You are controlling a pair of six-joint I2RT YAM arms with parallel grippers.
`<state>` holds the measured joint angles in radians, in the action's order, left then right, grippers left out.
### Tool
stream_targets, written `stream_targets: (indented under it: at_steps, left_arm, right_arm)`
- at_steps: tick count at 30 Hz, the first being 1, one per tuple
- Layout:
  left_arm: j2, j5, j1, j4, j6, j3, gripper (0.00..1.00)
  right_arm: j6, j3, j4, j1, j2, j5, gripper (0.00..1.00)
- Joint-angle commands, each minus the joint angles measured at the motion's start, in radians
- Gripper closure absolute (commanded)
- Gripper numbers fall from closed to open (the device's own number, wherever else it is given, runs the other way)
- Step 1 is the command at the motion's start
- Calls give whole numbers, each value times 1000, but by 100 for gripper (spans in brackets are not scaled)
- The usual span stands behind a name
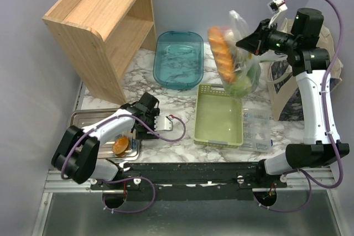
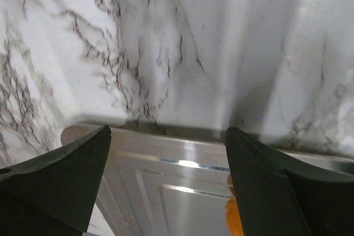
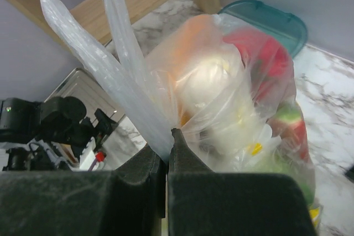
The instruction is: Untie the knot of the grocery bags and take out the mixed food
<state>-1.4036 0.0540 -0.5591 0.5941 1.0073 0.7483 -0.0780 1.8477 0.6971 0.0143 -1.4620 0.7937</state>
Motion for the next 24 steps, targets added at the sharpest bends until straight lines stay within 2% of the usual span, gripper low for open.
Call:
stream_targets:
  at_steps: [1,5,10,14,17,20,24]
  left_arm:
    - [246,237,48,115,-93,34,10]
    - [453,394,51,132,-314,109,2]
    - [647,369,74,122,-559,157,2]
    - [755,370,167,168,-735,191,1]
    - [785,390,219,245,-802,241,1]
    - [827,374,229,293,-816,255,1]
    - [853,307,238,310,-803,212,2]
  right_arm:
    - [-55,24,-89,109,27,3,99]
    - [-134,25,-175,237,18,-27,99]
    - [-220,-72,-320,430,13,-80,99]
    - [-311,-157,-396,585,-6,-120,99]
    - [-392,-214,-444,696,-30,-167,99]
    - [-482,-350,-603,784,-32,-248,99]
    - [-565,-466,-687,822,-85,-441,99]
